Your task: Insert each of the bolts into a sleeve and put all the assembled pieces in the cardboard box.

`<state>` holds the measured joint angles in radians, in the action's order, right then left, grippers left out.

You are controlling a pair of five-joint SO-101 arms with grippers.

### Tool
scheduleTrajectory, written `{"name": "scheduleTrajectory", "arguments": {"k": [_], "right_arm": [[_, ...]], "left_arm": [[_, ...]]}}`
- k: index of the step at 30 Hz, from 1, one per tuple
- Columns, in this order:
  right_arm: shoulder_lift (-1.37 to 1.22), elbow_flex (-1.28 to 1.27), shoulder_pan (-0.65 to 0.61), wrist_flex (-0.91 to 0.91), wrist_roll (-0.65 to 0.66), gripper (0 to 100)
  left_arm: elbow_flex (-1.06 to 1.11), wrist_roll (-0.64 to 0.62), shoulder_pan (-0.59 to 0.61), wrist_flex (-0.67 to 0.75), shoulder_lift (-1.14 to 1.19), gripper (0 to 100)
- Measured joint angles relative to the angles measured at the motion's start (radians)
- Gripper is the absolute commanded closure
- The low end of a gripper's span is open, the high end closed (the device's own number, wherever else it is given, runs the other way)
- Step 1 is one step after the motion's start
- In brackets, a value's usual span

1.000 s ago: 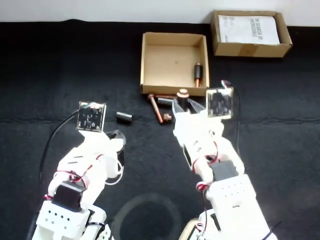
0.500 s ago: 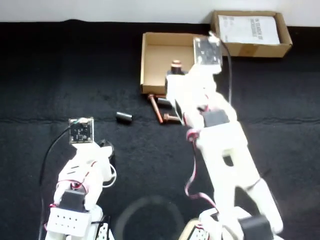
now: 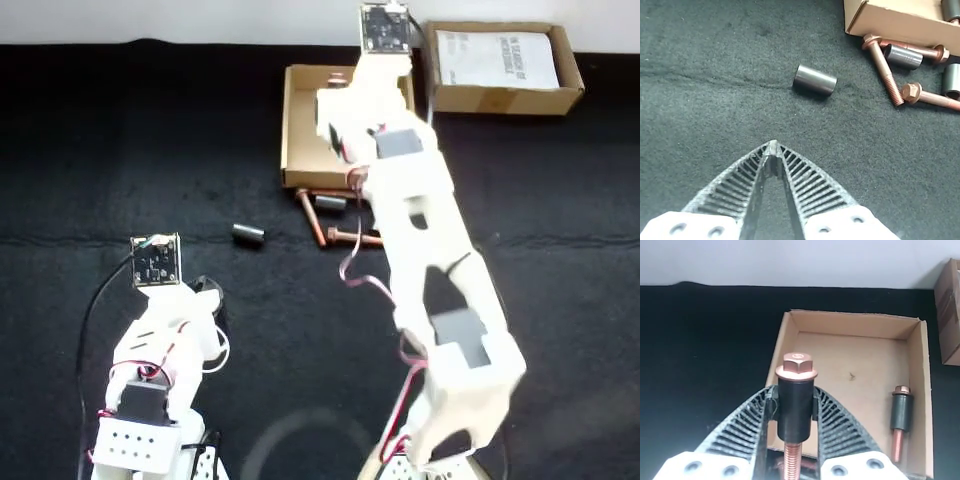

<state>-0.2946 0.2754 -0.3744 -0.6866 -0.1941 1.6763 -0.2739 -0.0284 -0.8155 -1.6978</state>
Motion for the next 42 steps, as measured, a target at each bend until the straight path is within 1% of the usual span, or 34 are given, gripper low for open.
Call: {"name": "scheduleTrajectory", "arguments": {"k": [7,11,15,18,24,28,37,39,42], "right_arm": [[-0.351,0.374,0.044,-0.074,0.000,99.1],[-0.520,0.582,0.061,-0.141,0.035,99.1],[-0.644,0.746,0.074,-0.204,0.077,99.1],[-0.701,0.822,0.077,-0.242,0.117,99.1],[-0.756,0.845,0.078,-0.275,0.207,99.1],[-0.799,0.847,0.078,-0.301,0.259,99.1],[-0.865,0.858,0.078,-0.313,0.276,98.8],[-0.878,0.858,0.078,-0.311,0.276,96.1],[-0.878,0.862,0.077,-0.311,0.276,85.8]], "left_arm": [[0.000,0.000,0.000,-0.009,0.000,99],[0.000,0.000,0.000,-0.009,0.000,99],[0.000,0.000,0.000,-0.009,0.000,99],[0.000,0.000,0.000,-0.009,0.000,99],[0.000,0.000,0.000,-0.009,-0.003,99],[0.000,0.000,0.026,-0.009,-0.003,99],[0.000,0.000,0.037,-0.009,-0.003,99],[0.000,0.000,0.037,-0.009,-0.003,99],[0.000,0.000,0.037,-0.009,-0.003,99]]}}
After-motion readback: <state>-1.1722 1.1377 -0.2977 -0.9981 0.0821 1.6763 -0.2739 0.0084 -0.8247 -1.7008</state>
